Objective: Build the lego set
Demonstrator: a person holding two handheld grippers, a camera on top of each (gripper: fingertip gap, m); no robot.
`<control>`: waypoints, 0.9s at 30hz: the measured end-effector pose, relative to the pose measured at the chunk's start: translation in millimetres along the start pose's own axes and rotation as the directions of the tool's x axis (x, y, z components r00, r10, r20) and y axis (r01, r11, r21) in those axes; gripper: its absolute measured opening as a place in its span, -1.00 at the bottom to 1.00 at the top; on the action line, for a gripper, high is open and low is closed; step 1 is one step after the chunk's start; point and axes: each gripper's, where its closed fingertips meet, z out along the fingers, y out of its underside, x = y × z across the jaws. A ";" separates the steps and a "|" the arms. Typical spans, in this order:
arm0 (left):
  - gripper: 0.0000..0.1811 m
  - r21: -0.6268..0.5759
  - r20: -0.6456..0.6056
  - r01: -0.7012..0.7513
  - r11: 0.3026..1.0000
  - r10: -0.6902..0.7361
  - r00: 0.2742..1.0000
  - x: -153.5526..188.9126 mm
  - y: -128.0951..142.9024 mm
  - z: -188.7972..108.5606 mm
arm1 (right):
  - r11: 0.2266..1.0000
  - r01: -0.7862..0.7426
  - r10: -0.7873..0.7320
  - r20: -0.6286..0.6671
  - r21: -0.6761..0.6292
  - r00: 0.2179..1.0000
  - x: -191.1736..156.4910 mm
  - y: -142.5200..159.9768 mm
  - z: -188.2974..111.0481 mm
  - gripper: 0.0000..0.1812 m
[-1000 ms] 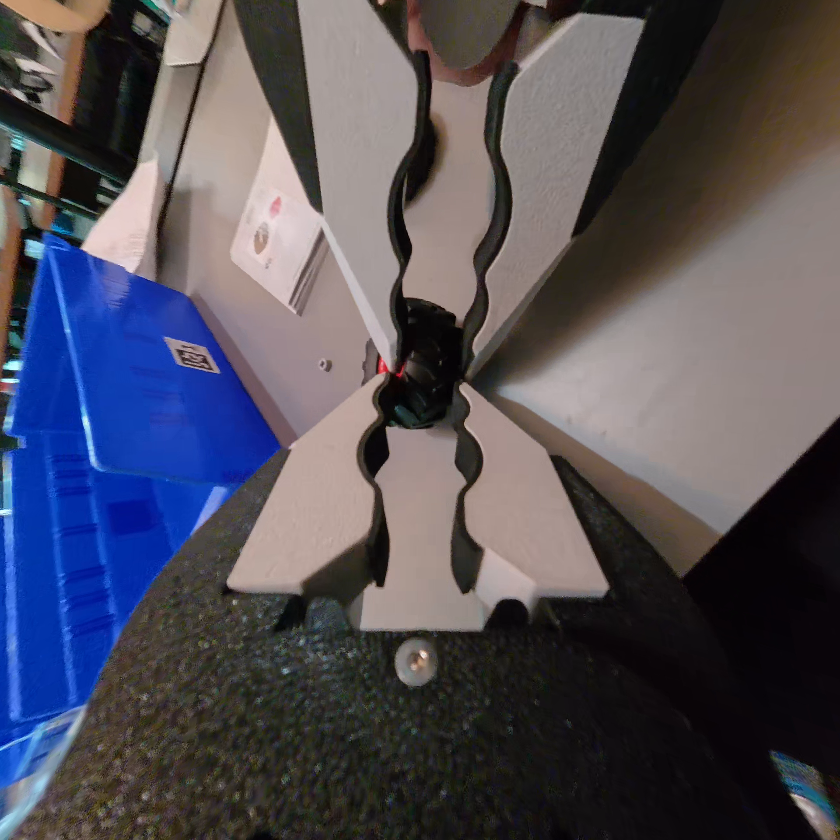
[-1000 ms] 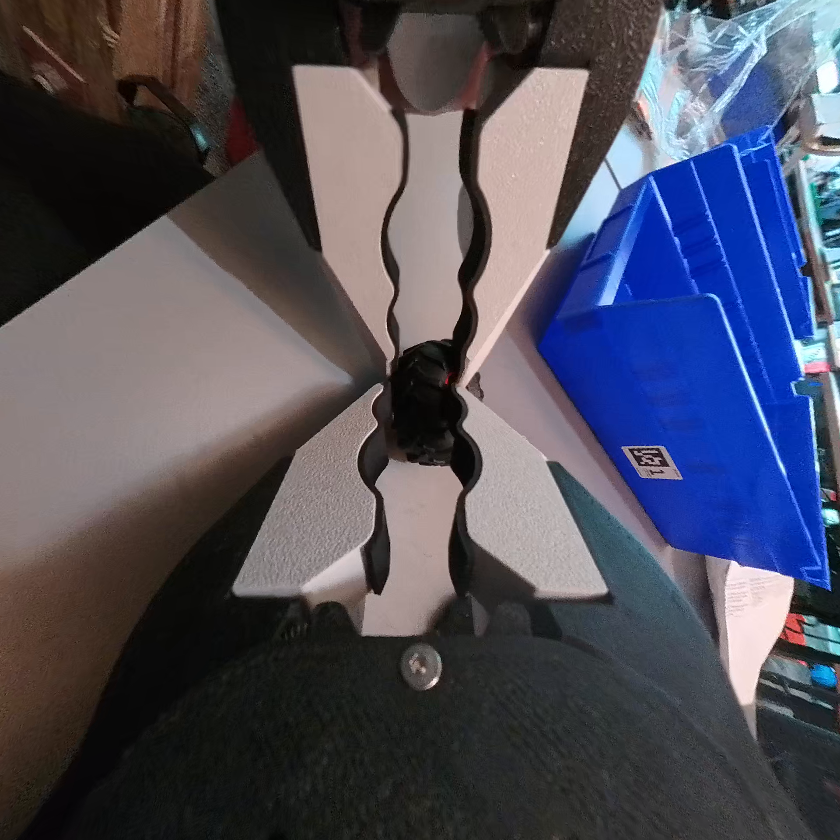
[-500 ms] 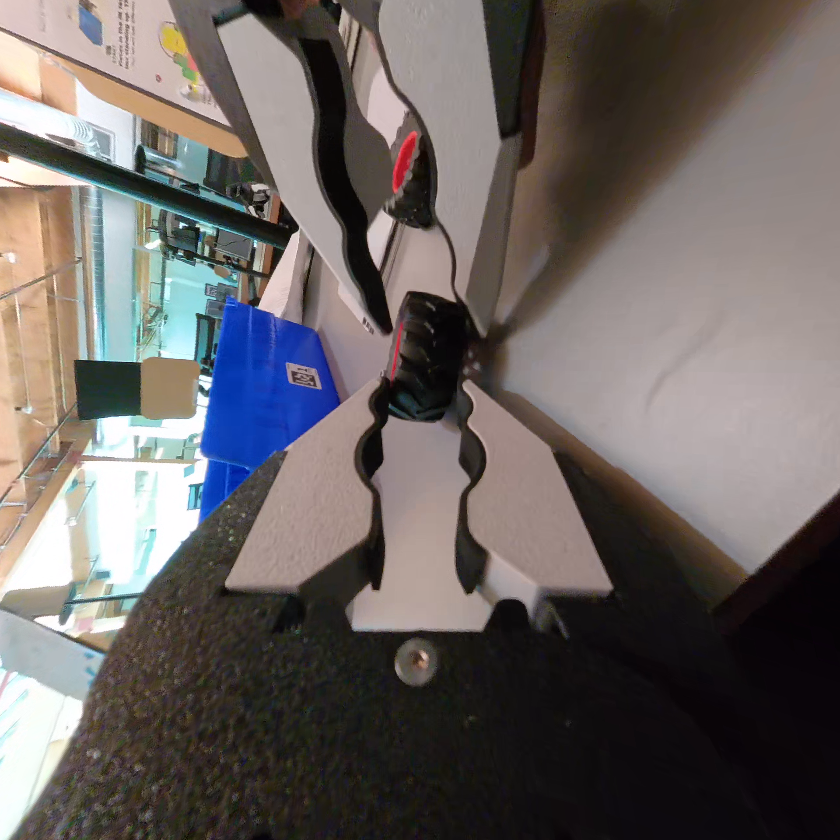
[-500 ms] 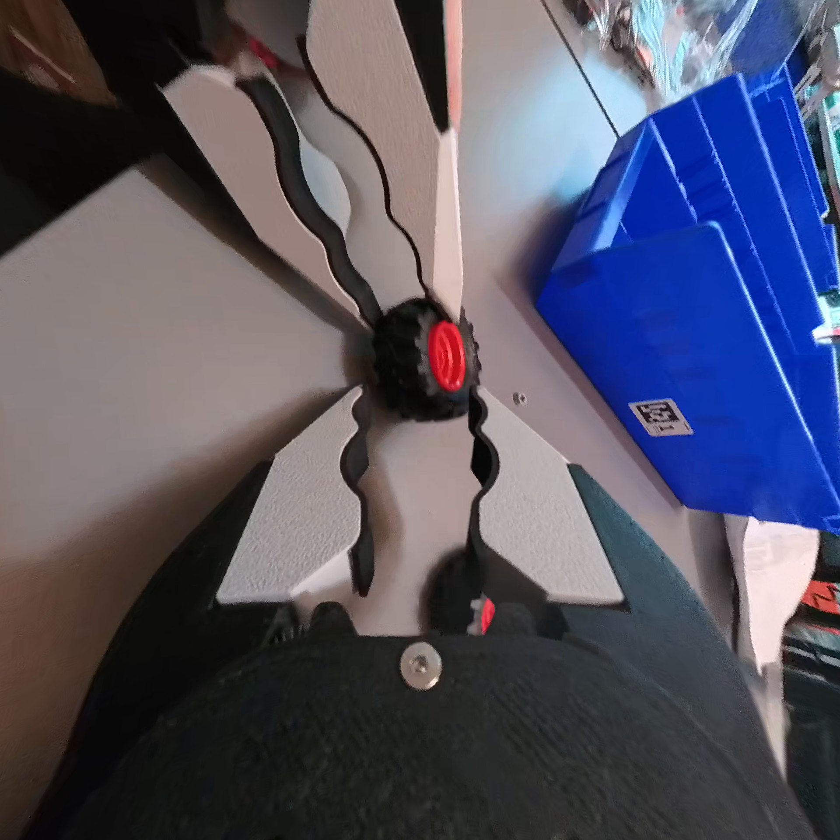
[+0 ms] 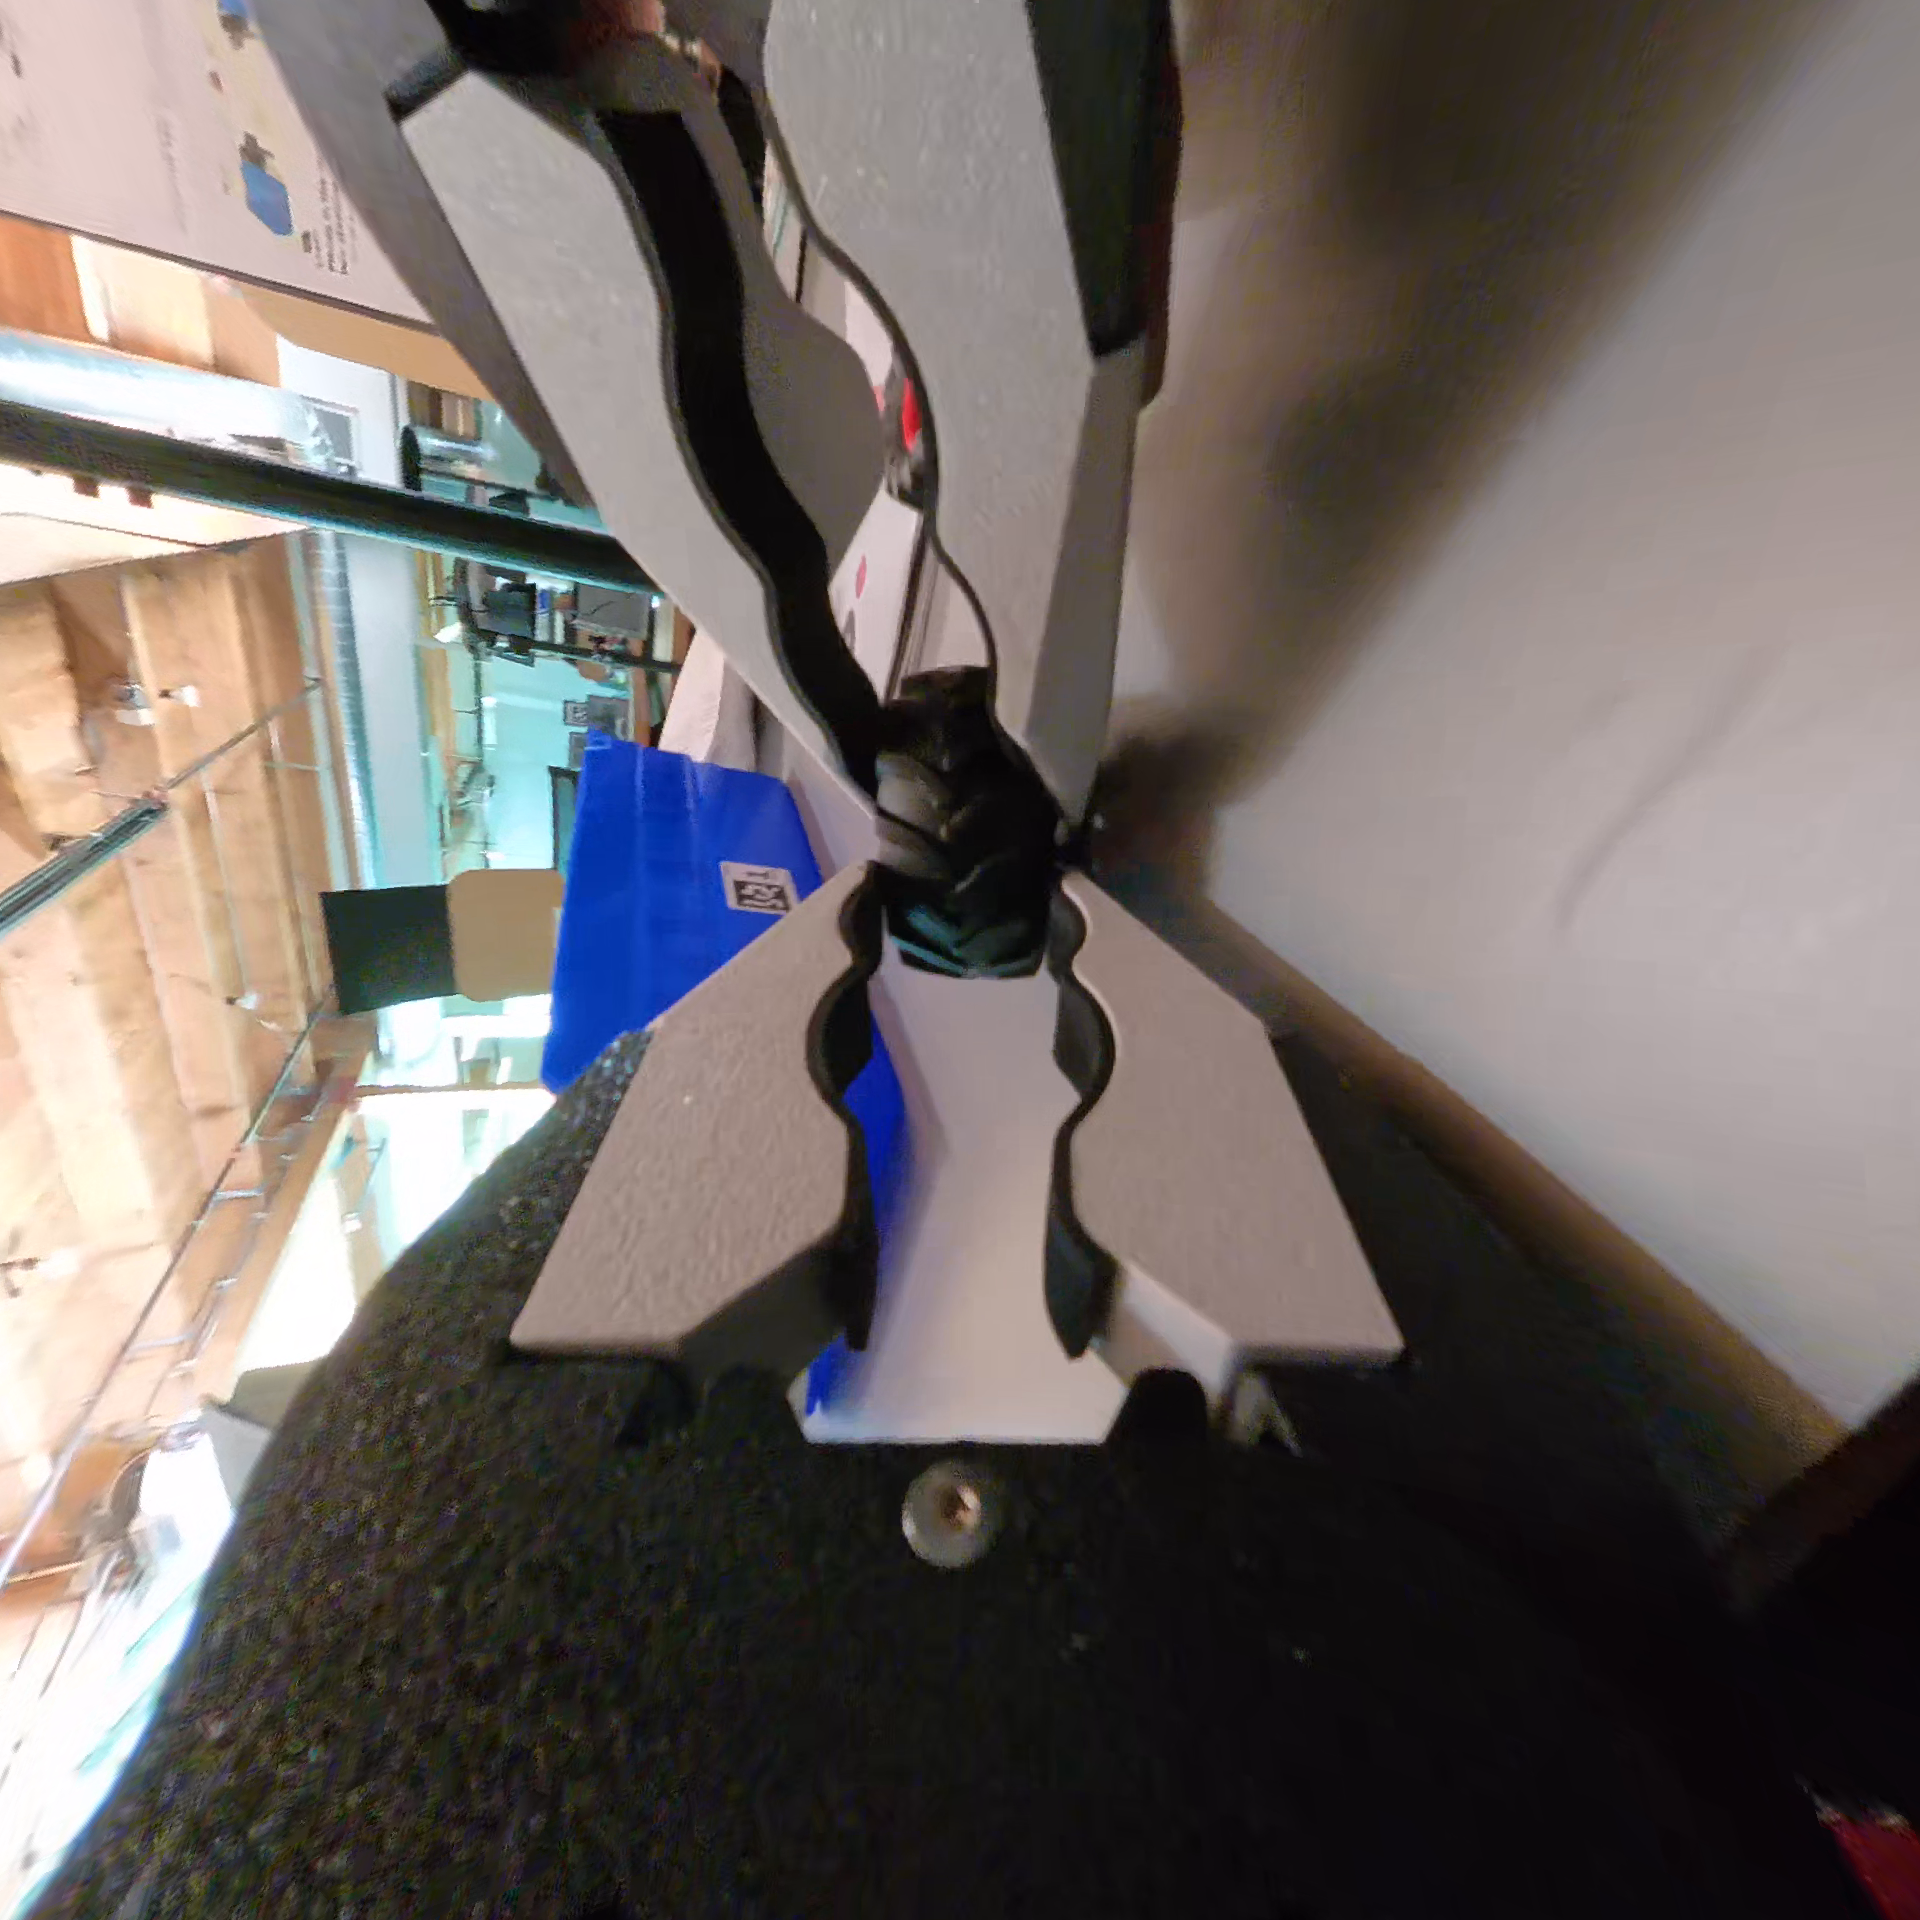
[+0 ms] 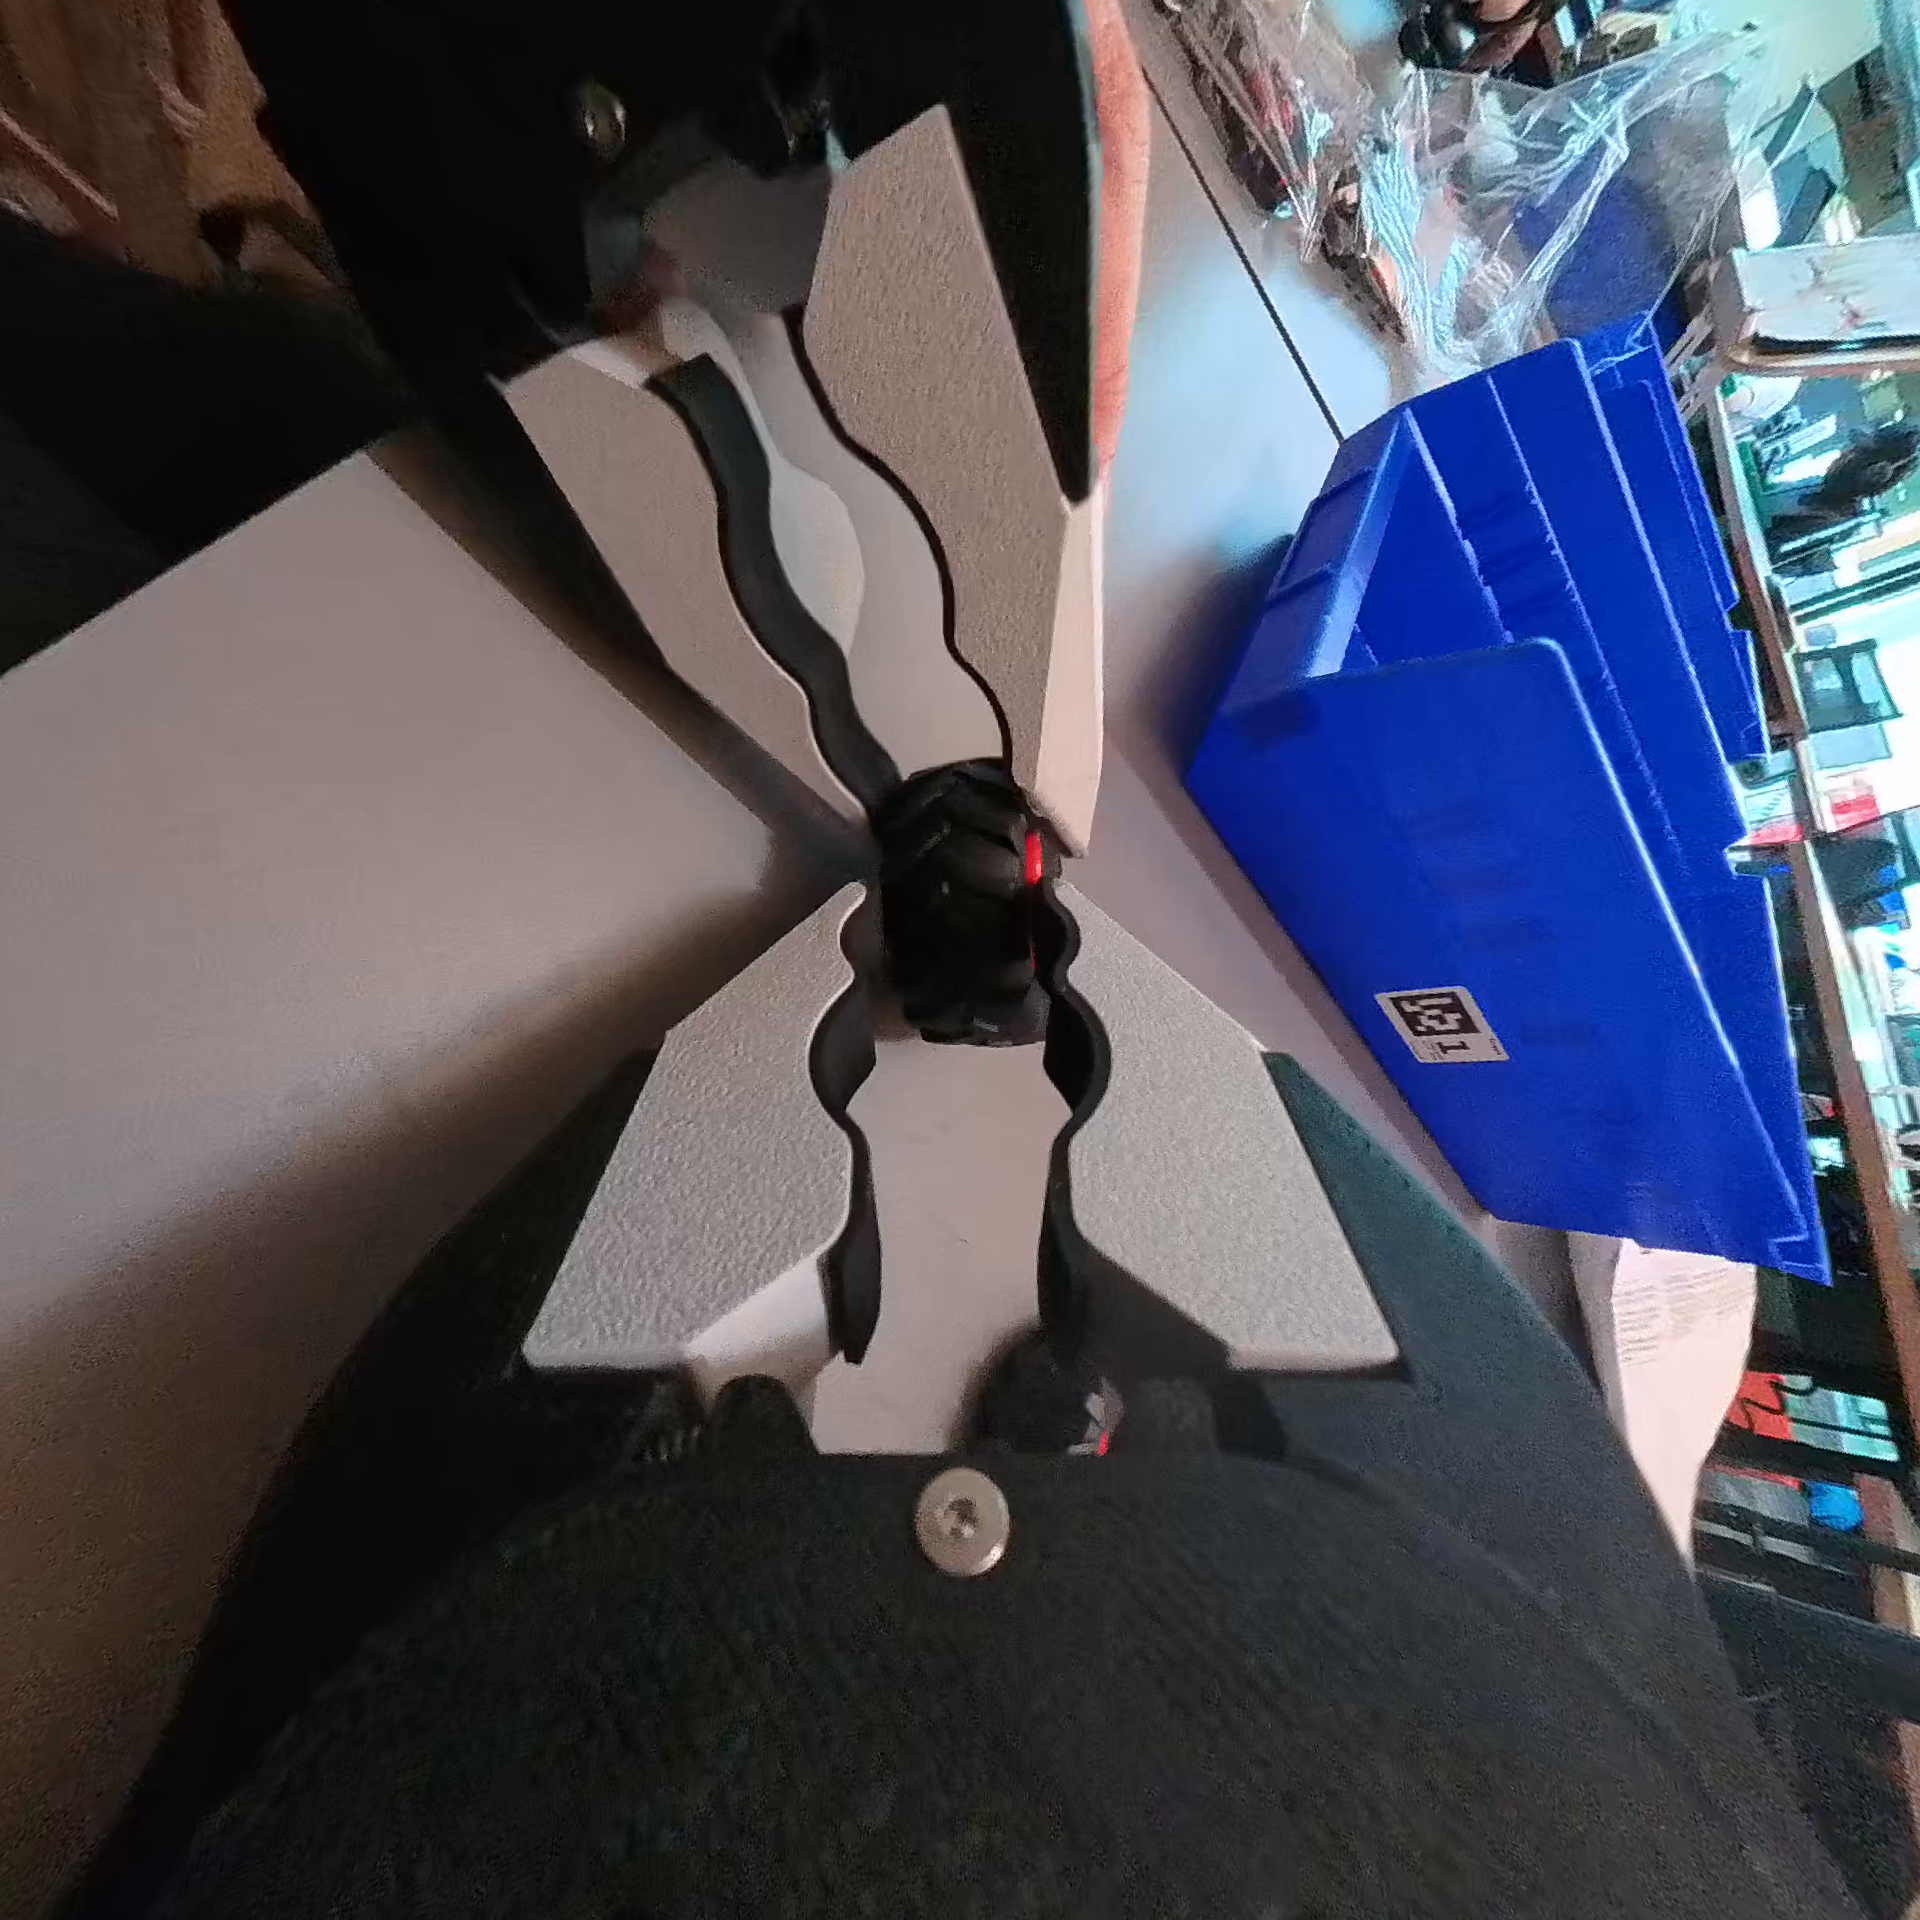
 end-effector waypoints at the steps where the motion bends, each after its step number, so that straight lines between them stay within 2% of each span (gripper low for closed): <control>1: -0.71 -0.002 -0.030 0.024 1.000 -0.024 0.999 0.8 -0.8 -0.4 | 1.000 0.017 -0.017 -0.007 -0.008 1.000 -0.1 0.8 -0.3 -0.70; 4: -0.72 -0.001 -0.136 0.118 0.993 -0.117 0.984 3.4 -2.0 -2.5 | 1.000 0.005 -0.005 0.003 -0.021 1.000 -1.0 0.8 -1.0 -0.70; 9: -0.73 -0.043 -0.320 0.211 0.977 -0.214 0.923 9.7 -4.6 -7.8 | 0.987 0.135 -0.134 0.018 -0.087 0.991 -4.1 2.7 -1.0 -0.73; 13: -0.74 -0.050 -0.435 0.378 0.924 -0.361 0.825 11.3 -9.7 -11.4 | 0.984 0.159 -0.156 0.041 -0.076 0.987 -6.7 1.9 -2.8 -0.73; 15: -0.74 -0.033 -0.441 0.427 0.903 -0.397 0.805 11.0 -10.9 -11.8 | 0.992 0.105 -0.102 0.057 -0.063 0.993 -5.2 1.7 -2.7 -0.72; 18: -0.72 0.027 -0.394 0.419 0.908 -0.376 0.839 7.5 -13.5 -13.1 | 0.999 -0.019 0.022 0.102 -0.028 0.995 -3.4 -0.6 -5.6 -0.71; 19: -0.72 0.034 -0.397 0.433 0.901 -0.385 0.833 5.5 -16.1 -16.2 | 0.996 -0.094 0.093 0.144 -0.007 0.985 -5.5 -3.5 -8.7 -0.71; 20: -0.72 0.023 -0.432 0.482 0.876 -0.426 0.795 4.0 -20.5 -21.1 | 0.983 -0.183 0.178 0.198 0.008 0.964 -7.7 -6.6 -13.3 -0.70; 21: -0.72 -0.013 -0.482 0.577 0.817 -0.511 0.712 1.4 -25.9 -26.0 | 0.966 -0.257 0.245 0.238 0.021 0.940 -6.7 -10.1 -19.4 -0.68; 22: -0.72 -0.072 -0.528 0.695 0.715 -0.619 0.582 -3.7 -31.3 -29.9 | 0.953 -0.299 0.275 0.277 0.045 0.921 -6.1 -14.7 -27.1 -0.55; 24: -0.73 -0.222 -0.596 0.866 0.447 -0.766 0.242 -13.9 -39.1 -35.9 | 0.942 -0.326 0.289 0.309 0.076 0.906 -3.4 -18.5 -39.9 -0.42; 25: -0.73 -0.306 -0.611 0.894 0.326 -0.788 0.078 -15.6 -40.9 -38.0 | 0.944 -0.319 0.281 0.300 0.087 0.912 -1.5 -18.3 -42.3 -0.42; 26: -0.73 -0.394 -0.609 0.886 0.245 -0.792 -0.052 -12.5 -39.4 -38.9 | 0.947 -0.304 0.261 0.302 0.105 0.917 -2.9 -19.2 -42.4 -0.39; 27: -0.73 -0.469 -0.579 0.860 0.201 -0.806 -0.127 -5.6 -33.1 -36.1 | 0.949 -0.294 0.249 0.297 0.117 0.922 -4.5 -19.9 -40.1 -0.38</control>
